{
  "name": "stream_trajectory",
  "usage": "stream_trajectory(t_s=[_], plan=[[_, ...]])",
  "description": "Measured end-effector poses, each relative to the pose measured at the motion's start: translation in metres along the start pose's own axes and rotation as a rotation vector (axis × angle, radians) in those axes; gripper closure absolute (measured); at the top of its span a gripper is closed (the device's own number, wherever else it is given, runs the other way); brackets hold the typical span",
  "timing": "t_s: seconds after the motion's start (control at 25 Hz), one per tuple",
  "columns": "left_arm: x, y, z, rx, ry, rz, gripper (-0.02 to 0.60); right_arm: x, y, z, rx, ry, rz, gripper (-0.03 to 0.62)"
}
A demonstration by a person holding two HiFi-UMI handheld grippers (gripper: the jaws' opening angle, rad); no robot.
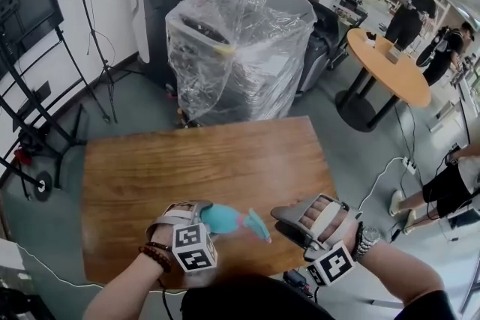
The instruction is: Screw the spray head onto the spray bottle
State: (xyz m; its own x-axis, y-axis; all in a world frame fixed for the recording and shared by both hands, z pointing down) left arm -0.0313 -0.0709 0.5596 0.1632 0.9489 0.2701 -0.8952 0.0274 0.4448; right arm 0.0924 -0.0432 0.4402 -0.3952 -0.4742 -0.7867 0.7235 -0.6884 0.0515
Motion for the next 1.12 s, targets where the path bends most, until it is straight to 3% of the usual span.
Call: stream_trajectory(t_s=[0.16,0.32,0.48,0.68,0.8,1.12], plan=[[0.014,-0.01,0.002,0.016,0.092,0.051,0.204,-0.007,-0.03,0.003,0.111,0.056,-0.189,0.377],[0.028,-0.018,0.003,0.023,0.156,0.086,0.204,-0.016,-0.043,0.005,0.169,0.03,-0.29,0.375],[0.036,-0.024,0.002,0.027,0.174,0.121,0.204,-0.028,-0.052,0.01,0.203,-0.013,-0.321,0.401],[0.033,-0.029,0.0,0.022,0.115,0.169,0.204,-0.028,-0.054,0.013,0.203,-0.035,-0.261,0.473],[0.024,-0.029,0.0,0.019,0.041,0.173,0.206,-0.019,-0.05,0.015,0.194,-0.092,-0.015,0.473],[-0.003,-0.029,-0.002,-0.029,-0.192,0.144,0.206,0.0,-0.016,0.035,0.196,-0.335,1.242,0.473]])
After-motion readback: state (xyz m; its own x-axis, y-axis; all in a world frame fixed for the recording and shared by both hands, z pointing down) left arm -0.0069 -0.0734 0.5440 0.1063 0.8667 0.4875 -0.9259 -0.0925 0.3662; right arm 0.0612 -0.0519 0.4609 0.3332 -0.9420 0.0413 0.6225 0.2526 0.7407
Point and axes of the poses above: the fingertips, and each gripper's own axes: z forward along the fingers, x to its right, y out of its underside, the point moved 2 cm from there along -z, backward along the fingers, and after that the axes turned 2 degrees about x, right-handed, at the moved point
